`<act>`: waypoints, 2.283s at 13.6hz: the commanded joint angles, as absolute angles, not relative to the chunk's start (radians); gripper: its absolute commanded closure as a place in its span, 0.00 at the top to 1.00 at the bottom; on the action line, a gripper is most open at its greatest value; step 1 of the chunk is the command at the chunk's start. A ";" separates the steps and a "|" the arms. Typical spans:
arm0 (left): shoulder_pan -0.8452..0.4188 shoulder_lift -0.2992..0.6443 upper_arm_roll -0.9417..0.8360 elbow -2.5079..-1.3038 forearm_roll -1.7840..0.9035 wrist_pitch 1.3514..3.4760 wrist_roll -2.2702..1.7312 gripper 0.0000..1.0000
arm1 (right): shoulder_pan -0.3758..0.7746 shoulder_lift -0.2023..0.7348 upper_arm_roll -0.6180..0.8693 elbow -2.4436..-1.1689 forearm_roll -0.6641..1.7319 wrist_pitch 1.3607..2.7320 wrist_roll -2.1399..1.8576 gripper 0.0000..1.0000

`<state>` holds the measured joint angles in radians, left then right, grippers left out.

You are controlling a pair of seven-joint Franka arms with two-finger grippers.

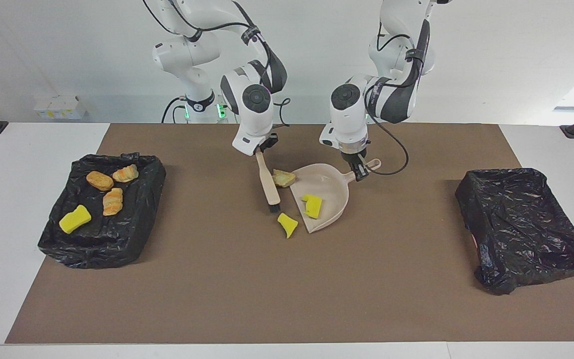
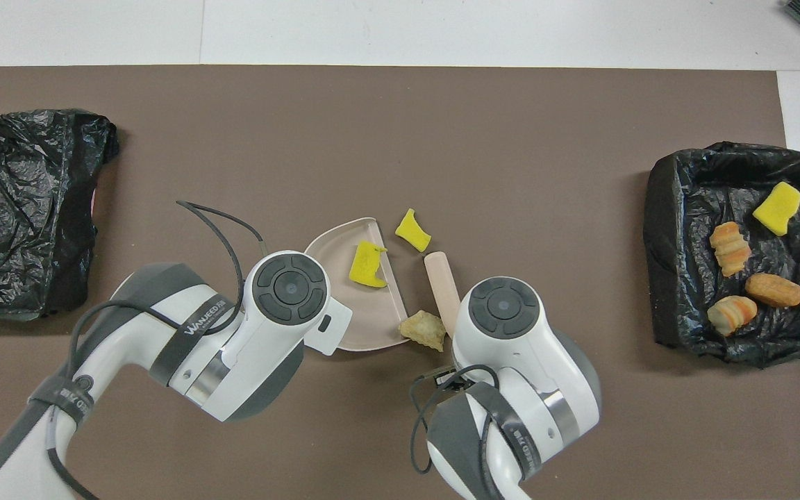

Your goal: Sweep and dump trash in bin

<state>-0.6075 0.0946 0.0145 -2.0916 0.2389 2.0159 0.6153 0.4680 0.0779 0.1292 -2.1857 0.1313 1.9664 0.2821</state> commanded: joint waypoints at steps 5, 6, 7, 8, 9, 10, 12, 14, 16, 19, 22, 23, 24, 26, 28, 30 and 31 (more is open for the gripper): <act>-0.600 0.069 0.012 -2.125 0.230 2.033 0.603 0.00 | 0.495 0.135 0.135 -2.097 0.474 2.051 0.374 0.00; -0.600 0.068 0.012 -2.126 0.230 2.033 0.603 0.00 | 0.492 0.133 0.135 -2.088 0.488 2.045 0.371 0.00; -0.600 0.067 0.012 -2.126 0.226 2.034 0.603 0.00 | 0.488 0.127 0.135 -2.082 0.488 2.033 0.368 0.00; -0.600 0.067 0.012 -2.125 0.225 2.034 0.603 0.00 | 0.480 0.117 0.135 -2.082 0.488 2.022 0.368 0.00; -0.598 0.067 0.012 -2.126 0.225 2.033 0.603 0.00 | 0.479 0.111 0.132 -2.080 0.486 2.002 0.365 0.00; -0.598 0.067 0.012 -2.126 0.225 2.033 0.603 0.00 | 0.479 0.110 0.129 -2.080 0.470 1.994 0.367 0.00; -0.598 0.067 0.012 -2.126 0.224 2.033 0.603 0.00 | 0.479 0.112 0.126 -2.076 0.407 1.993 0.365 0.00; -0.594 0.074 0.012 -2.118 0.218 2.034 0.601 0.00 | 0.473 0.126 0.126 -2.014 0.266 1.921 0.374 0.00; -0.575 0.081 0.014 -2.108 0.186 2.029 0.601 0.00 | 0.457 0.144 0.126 -1.933 0.172 1.818 0.374 0.00; -0.555 0.119 0.014 -2.039 0.150 1.991 0.597 0.00 | 0.443 0.173 0.127 -1.890 0.056 1.802 0.361 0.00; -0.548 0.133 0.015 -2.016 0.135 1.986 0.592 0.00 | 0.387 0.242 0.129 -1.824 -0.021 1.801 0.307 0.00; -0.548 0.133 0.015 -2.019 0.135 1.988 0.592 0.00 | 0.387 0.291 0.129 -1.783 -0.037 1.802 0.307 0.00; -0.549 0.132 0.015 -2.022 0.135 1.988 0.592 0.00 | 0.388 0.340 0.129 -1.749 -0.044 1.802 0.307 0.00; -0.551 0.132 0.015 -2.025 0.135 1.990 0.592 0.00 | 0.394 0.428 0.130 -1.663 -0.055 1.804 0.307 0.00; -0.552 0.127 0.015 -2.029 0.137 1.991 0.592 0.00 | 0.405 0.460 0.135 -1.632 -0.054 1.807 0.307 0.00; -0.552 0.124 0.015 -2.039 0.137 1.999 0.591 0.00 | 0.419 0.457 0.138 -1.634 -0.042 1.812 0.307 0.00; -0.552 0.121 0.015 -2.046 0.137 1.999 0.591 0.00 | 0.434 0.456 0.143 -1.646 -0.026 1.840 0.302 0.00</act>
<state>-0.5541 0.1301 0.0170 -2.0425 0.1486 2.0065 0.5976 0.4209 0.4531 0.1304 -1.6572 -0.0282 1.8272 0.3205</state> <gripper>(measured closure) 0.674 0.731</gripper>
